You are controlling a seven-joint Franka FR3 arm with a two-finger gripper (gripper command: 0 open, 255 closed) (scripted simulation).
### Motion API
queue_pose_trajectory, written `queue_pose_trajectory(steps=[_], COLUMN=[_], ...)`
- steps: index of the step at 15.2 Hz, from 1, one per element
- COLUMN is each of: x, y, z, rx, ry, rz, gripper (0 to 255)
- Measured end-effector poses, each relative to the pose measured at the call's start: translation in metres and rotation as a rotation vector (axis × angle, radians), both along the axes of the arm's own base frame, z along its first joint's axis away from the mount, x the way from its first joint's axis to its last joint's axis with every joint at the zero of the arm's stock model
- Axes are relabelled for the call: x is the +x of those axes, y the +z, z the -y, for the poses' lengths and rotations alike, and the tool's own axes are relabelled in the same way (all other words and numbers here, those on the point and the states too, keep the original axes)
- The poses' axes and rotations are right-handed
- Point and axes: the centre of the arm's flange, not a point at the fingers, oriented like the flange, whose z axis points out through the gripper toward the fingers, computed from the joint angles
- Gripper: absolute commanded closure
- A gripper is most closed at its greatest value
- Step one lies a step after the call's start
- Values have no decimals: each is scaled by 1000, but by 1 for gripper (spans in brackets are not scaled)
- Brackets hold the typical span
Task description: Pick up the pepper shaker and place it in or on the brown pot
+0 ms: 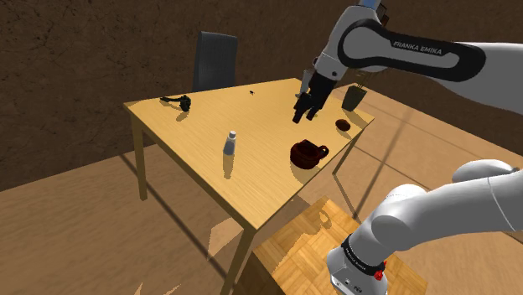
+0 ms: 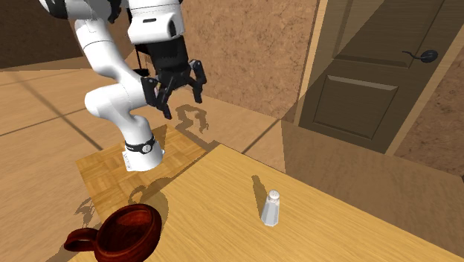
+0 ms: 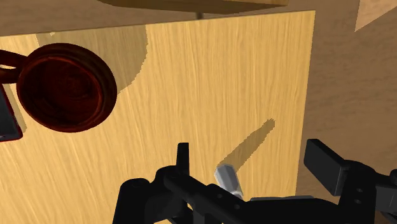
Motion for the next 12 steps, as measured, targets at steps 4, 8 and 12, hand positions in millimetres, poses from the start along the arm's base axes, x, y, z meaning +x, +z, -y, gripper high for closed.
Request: queue_pose_trajectory(steps=[4, 8, 12], x=[43, 83, 127], y=[-26, -55, -89], z=[-12, -29, -38], rx=[1, 1, 2], ry=[0, 0, 0], rz=[1, 1, 2], gripper=[0, 0, 0])
